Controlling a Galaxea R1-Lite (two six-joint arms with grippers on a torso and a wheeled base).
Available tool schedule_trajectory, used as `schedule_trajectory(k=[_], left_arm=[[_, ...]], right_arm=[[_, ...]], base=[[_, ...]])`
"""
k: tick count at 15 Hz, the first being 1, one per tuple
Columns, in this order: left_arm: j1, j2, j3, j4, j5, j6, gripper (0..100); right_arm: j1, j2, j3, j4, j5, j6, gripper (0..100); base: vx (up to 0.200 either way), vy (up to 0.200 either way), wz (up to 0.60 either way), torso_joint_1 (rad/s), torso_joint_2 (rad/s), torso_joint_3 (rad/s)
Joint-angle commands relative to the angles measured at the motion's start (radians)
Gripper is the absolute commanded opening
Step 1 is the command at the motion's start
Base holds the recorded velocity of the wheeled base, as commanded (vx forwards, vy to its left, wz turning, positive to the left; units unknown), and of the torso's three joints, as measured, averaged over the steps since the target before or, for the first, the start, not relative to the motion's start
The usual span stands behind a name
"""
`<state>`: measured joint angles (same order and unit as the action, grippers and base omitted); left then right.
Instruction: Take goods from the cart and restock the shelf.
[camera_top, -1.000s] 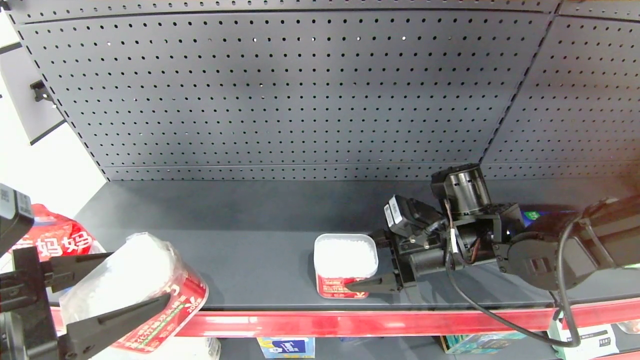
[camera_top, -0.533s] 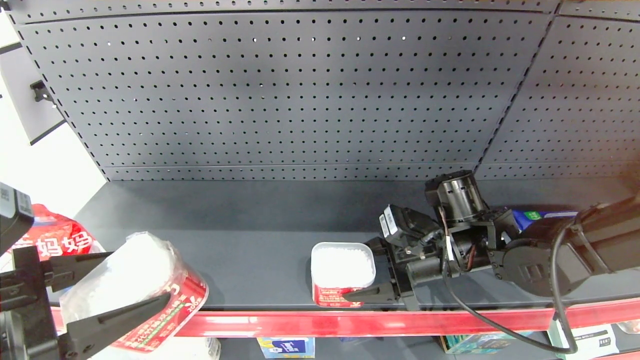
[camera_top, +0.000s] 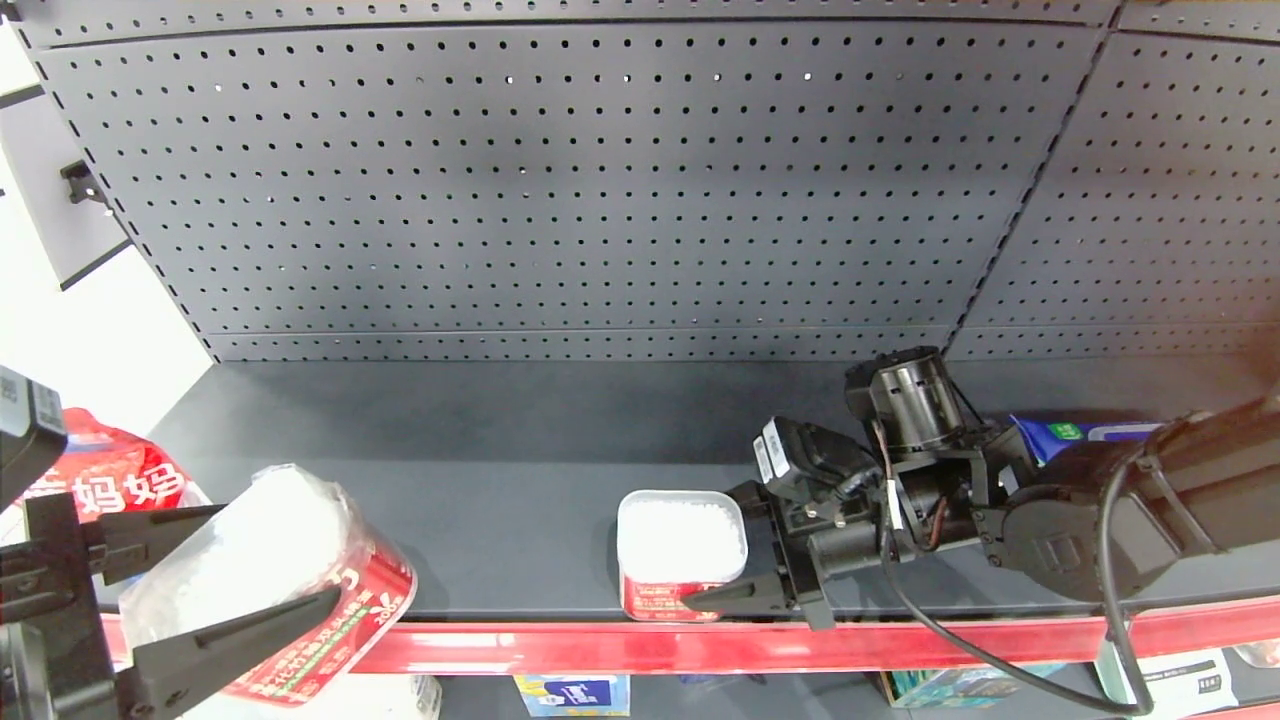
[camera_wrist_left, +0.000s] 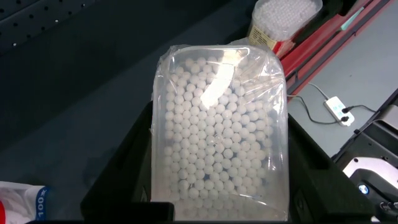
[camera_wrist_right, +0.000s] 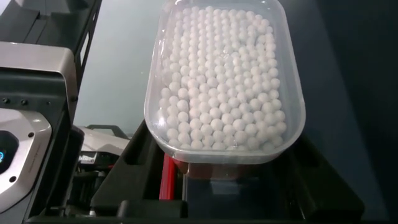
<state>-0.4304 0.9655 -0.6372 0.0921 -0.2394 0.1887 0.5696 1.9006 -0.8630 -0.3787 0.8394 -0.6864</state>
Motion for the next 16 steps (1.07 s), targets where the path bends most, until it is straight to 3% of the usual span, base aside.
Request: schedule_trajectory(k=[1, 16], left_arm=[[-0.001, 0.001, -0.002, 0.000, 0.000, 0.000, 0], [-0.001, -0.010, -0.002, 0.000, 0.002, 0.000, 0]], right_arm=[[0.001, 0.000, 0.004, 0.001, -0.002, -0.001, 0], [0.018, -0.008, 0.016, 0.000, -0.008, -0.001, 0]], base=[[0.000, 0.000, 0.00, 0.000, 0.00, 0.000], [0.000, 0.000, 0.00, 0.000, 0.00, 0.000]])
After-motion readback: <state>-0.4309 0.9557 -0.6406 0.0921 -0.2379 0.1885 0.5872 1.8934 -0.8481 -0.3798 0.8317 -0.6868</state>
